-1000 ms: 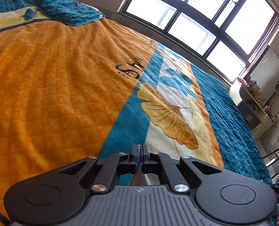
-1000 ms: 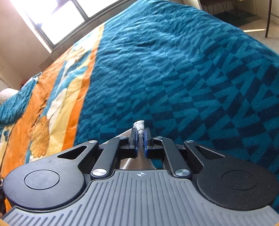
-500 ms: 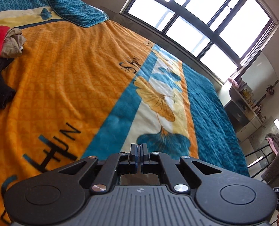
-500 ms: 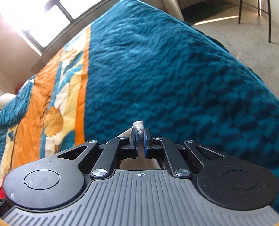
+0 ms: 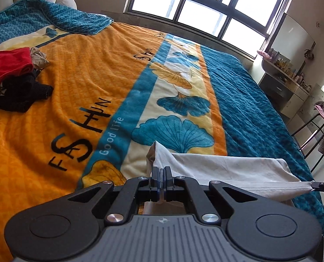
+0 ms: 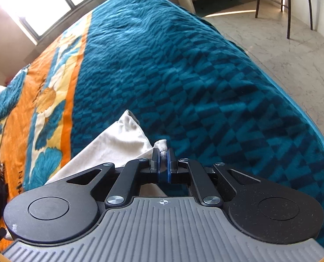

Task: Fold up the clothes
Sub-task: 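Lift the hem with both grippers and fold it over toward the collar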

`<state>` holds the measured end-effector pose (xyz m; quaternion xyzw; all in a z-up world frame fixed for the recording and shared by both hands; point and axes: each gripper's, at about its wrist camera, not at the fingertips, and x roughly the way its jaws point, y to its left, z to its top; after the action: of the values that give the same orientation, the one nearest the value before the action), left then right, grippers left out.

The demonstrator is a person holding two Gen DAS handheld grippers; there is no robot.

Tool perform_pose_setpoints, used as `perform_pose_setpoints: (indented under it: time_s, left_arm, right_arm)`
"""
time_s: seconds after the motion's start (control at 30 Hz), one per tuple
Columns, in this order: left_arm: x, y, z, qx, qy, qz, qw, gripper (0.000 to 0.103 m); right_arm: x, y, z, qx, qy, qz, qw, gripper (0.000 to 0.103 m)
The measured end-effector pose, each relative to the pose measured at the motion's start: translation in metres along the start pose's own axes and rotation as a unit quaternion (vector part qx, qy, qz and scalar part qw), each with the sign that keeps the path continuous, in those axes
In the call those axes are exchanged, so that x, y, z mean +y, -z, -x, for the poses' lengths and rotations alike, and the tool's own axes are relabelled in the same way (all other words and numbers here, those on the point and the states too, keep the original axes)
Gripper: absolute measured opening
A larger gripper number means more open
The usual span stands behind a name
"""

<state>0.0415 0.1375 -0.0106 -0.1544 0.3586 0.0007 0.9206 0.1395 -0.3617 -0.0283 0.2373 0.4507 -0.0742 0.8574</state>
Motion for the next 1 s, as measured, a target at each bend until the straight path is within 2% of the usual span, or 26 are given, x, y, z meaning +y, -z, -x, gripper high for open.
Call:
perform_pose_setpoints:
  time_s: [0.07,0.2,0.37,0.47,0.53,0.57,0.6,0.63,0.7,0.8,0.87,0.9,0.97,1.0]
  left_arm:
    - [-0.002,0.009,0.009,0.011,0.002,-0.003,0.9999,0.001]
    - [-0.004,0.032,0.01,0.035,-0.018,-0.021,0.999,0.001]
    - [-0.003,0.062,0.021,0.032,-0.033,-0.026,0.9986,0.001]
    - [-0.007,0.081,0.01,0.066,-0.046,-0.053,0.9953,0.001]
    - [-0.007,0.092,0.002,0.086,-0.06,-0.07,0.992,0.003]
    - [-0.006,0.097,-0.002,0.091,-0.071,-0.076,0.9903,0.008]
    - [-0.004,0.096,-0.001,0.091,-0.078,-0.075,0.9899,0.017]
    - [-0.003,0.094,0.0,0.09,-0.086,-0.074,0.9895,0.02]
    - [-0.008,0.084,0.012,0.061,-0.097,-0.081,0.9901,0.026]
    - [-0.015,0.069,0.03,0.016,-0.114,-0.093,0.9891,0.026]
    - [-0.03,0.061,0.028,0.007,-0.057,-0.095,0.9938,0.026]
    - [-0.041,0.059,0.019,0.018,-0.025,-0.098,0.9947,0.026]
    - [-0.067,0.062,-0.008,0.052,0.015,-0.122,0.9911,0.027]
    - [-0.08,0.063,-0.022,0.069,0.035,-0.134,0.988,0.029]
  right_arm:
    - [-0.009,0.012,0.011,0.003,-0.001,0.0,1.0,0.005]
    - [-0.02,0.032,0.022,0.008,0.009,0.008,1.0,0.005]
    - [-0.024,0.051,0.023,0.005,0.026,0.018,0.999,0.005]
    - [-0.023,0.057,0.017,0.005,0.054,0.04,0.998,0.005]
    - [-0.023,0.06,0.009,0.022,0.063,0.052,0.996,0.006]
    - [-0.022,0.062,0.006,0.031,0.065,0.059,0.996,0.008]
    - [-0.021,0.064,0.007,0.033,0.07,0.065,0.995,0.017]
    - [-0.019,0.065,0.012,0.028,0.074,0.067,0.995,0.028]
    - [-0.016,0.067,0.024,0.017,0.08,0.072,0.994,0.037]
    - [-0.014,0.064,0.054,-0.011,0.049,0.061,0.997,0.039]
    - [-0.005,0.062,0.064,-0.016,0.016,0.066,0.998,0.041]
    - [0.001,0.062,0.061,-0.003,0.0,0.073,0.997,0.04]
    - [0.02,0.062,0.041,0.047,-0.037,0.091,0.994,0.04]
    - [0.028,0.063,0.028,0.068,-0.041,0.101,0.992,0.037]
